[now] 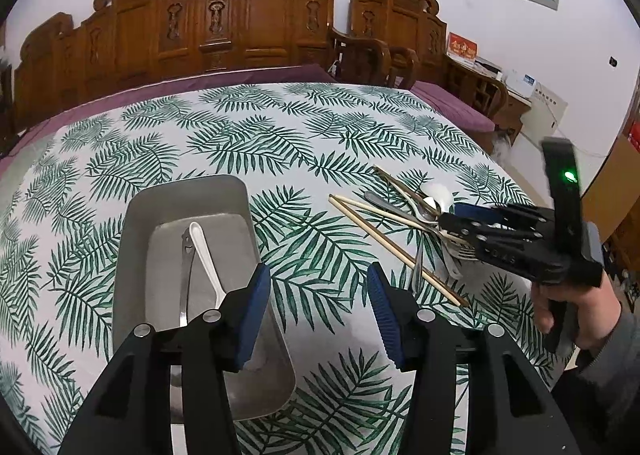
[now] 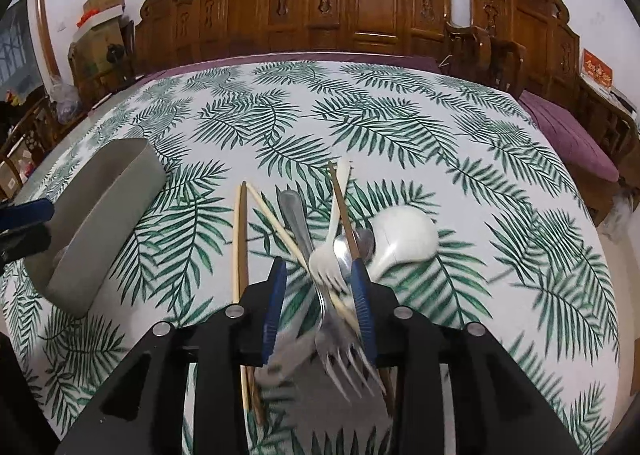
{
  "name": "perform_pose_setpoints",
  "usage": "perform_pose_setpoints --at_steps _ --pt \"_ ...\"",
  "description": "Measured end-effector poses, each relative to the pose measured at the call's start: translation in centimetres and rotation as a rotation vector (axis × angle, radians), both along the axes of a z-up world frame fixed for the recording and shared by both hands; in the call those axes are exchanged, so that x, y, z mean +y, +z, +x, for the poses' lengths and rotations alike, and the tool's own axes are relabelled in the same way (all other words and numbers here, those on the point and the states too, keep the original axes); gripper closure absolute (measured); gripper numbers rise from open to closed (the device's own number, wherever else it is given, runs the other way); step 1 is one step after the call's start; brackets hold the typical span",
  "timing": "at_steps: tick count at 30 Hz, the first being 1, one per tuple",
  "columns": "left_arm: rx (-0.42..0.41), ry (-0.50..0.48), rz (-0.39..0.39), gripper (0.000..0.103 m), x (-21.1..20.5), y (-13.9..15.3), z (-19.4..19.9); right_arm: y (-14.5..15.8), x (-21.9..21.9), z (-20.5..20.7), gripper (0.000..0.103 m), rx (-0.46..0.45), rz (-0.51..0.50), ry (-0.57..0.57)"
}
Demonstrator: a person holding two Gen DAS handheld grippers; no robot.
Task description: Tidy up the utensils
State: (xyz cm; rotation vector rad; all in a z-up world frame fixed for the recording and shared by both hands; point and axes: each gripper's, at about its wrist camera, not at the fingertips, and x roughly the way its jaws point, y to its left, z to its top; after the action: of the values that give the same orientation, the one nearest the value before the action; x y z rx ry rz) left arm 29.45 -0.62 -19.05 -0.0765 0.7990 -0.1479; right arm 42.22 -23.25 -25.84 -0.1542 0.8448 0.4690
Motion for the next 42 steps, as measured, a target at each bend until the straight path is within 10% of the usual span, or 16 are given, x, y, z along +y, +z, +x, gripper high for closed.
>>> perform_pose_setpoints --at_steps 10,18,42 --pt "0.003 -0.03 0.027 0.055 -1.1 -0.3 -0.1 -1.6 2.0 1.4 0.068 0.045 -0.084 0.032" --pt "0.0 -0.041 0.035 0.055 -1.6 -0.4 -0.4 -1.3 0.1 1.4 0.099 0.067 -0.014 0.02" --pt "-0.021 -0.062 0.097 0.055 -5.5 0.1 -1.1 5.1 -7.3 -1.5 0.1 -0.067 0.245 0.038"
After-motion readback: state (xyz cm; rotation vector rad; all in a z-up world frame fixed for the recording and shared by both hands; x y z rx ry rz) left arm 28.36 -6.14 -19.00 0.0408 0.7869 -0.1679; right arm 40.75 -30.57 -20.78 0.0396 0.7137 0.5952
